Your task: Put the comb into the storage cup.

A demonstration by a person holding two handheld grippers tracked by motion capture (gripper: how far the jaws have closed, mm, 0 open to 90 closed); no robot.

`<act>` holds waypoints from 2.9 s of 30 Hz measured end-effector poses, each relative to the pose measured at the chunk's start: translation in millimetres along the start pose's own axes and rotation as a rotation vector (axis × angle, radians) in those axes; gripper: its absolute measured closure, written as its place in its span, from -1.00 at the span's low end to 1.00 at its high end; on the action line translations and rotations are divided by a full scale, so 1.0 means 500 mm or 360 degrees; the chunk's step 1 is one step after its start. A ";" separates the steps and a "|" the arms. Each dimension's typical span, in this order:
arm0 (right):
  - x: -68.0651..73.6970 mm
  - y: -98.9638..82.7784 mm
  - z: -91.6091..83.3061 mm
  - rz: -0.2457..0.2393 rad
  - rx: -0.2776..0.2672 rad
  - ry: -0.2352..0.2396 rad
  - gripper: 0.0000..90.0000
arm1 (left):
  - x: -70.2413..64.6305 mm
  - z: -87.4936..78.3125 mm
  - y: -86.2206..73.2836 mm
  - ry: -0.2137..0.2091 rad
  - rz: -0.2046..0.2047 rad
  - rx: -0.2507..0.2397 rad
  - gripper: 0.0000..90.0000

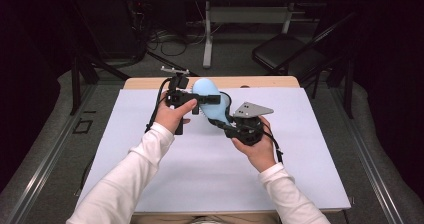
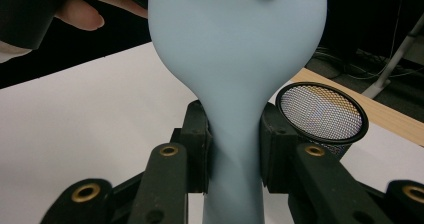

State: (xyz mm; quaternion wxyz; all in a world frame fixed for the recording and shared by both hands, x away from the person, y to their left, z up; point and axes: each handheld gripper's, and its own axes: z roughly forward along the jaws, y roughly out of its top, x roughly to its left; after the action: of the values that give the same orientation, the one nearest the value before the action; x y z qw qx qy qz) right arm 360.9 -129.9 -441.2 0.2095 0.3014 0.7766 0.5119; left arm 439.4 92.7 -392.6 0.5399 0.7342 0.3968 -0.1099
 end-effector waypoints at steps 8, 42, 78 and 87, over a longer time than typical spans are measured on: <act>-0.001 -0.002 0.001 0.0002 0.0003 -0.0002 0.55 | -0.005 0.002 -0.002 -0.0002 -0.0036 -0.0011 0.01; -0.003 -0.007 0.005 0.0023 0.0005 0.0006 0.54 | 0.005 0.005 -0.002 -0.0040 -0.0177 0.0023 0.09; -0.007 -0.009 0.009 0.0052 0.0017 -0.0011 0.20 | 0.022 0.005 0.002 0.0003 -0.0208 0.0003 0.09; -0.006 -0.007 0.012 0.0044 0.0019 -0.0026 -0.05 | 0.032 0.001 0.003 0.0018 -0.0218 -0.0024 0.09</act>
State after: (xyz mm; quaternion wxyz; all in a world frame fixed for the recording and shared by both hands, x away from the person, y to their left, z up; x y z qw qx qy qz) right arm 366.0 -128.8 -446.6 0.2070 0.3175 0.7738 0.5076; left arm 451.3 99.2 -401.1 0.5344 0.7018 0.4499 -0.1395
